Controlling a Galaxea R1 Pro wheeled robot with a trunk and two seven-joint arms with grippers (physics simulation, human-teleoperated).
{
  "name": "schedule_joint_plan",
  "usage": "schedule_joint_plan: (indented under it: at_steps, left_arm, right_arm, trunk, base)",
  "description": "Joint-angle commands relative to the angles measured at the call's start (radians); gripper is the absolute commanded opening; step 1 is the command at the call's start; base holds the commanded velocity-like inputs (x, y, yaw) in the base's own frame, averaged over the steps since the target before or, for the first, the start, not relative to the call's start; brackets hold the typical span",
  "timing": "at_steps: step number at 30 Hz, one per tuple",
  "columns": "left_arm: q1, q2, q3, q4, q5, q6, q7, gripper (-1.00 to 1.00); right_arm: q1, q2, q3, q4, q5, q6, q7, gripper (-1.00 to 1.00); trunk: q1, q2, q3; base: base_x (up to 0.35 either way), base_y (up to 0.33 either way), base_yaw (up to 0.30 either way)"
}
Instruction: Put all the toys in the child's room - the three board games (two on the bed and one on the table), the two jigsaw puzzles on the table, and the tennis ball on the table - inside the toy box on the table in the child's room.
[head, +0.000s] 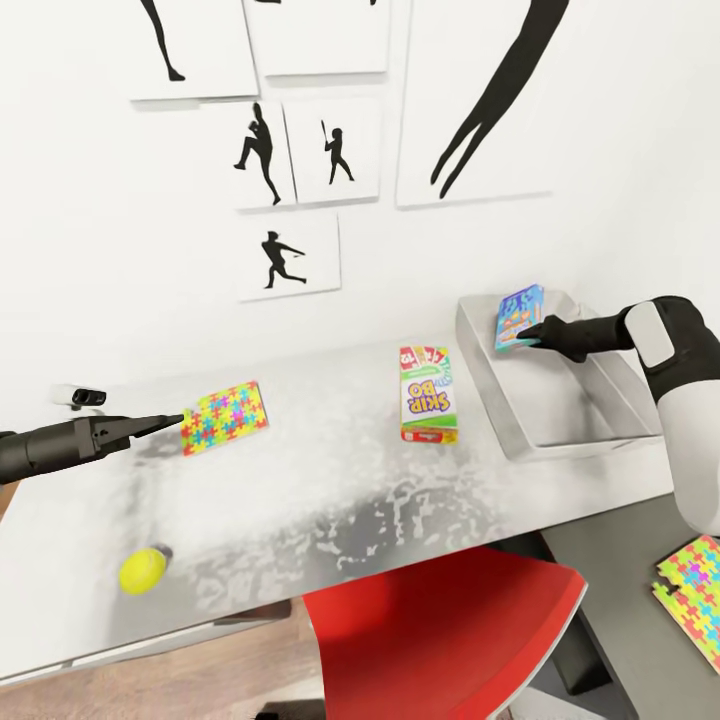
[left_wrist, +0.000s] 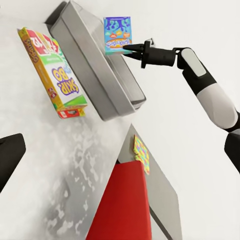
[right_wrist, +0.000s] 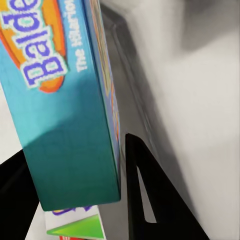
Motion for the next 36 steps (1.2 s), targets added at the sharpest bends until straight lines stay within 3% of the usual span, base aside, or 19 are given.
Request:
schedule_joint_plan:
  at_steps: [1,36]
  left_arm:
    - [-0.001,0.000,0.000,0.000,-0.001,0.011,-0.004,1.00]
    - [-0.001,0.000,-0.001,0.000,-0.001,0.011,-0.004,1.00]
  right_arm:
    - [-0.002,0.000,-0.004,0.000,0.010,0.004,0.010,-1.00]
    - [-0.020,-0.002,-0.004,-0.033,0.011,0.004,0.013,-1.00]
  trunk:
    - [0.000,-0.002,-0.003]
    - [0.000,-0.002,-0.060]
  base:
    - [0.000,0.000,0.000]
    - [0.000,0.000,0.000]
